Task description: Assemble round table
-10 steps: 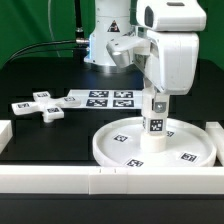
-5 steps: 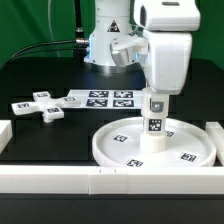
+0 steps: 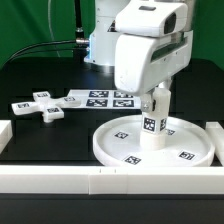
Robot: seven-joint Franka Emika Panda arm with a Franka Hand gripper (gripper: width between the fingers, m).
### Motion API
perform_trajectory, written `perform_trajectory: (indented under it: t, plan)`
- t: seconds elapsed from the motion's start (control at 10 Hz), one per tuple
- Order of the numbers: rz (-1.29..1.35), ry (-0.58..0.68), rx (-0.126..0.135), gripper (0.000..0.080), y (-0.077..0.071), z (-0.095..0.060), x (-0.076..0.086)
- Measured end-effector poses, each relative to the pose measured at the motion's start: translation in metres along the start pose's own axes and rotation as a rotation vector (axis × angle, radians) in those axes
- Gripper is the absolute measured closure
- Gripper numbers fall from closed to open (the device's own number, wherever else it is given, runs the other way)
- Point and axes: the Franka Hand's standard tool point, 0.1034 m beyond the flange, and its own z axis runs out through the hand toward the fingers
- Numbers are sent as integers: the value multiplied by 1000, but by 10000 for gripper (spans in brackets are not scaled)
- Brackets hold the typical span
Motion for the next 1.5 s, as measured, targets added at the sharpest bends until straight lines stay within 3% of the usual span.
perform_trajectory:
  t: [0.4,0.6,0.8,1.2,1.4,1.5]
  plan:
    - [303,6,13,390,-1,1,-2]
    - [584,23,30,390,-1,1,-2]
    - [781,23,31,390,-3,2,-1]
    - [1016,30,47,390,-2,2,-1]
    - [1210,33,73,390,-1,2,-3]
    - [1337,40,100,390,-2,3,-4]
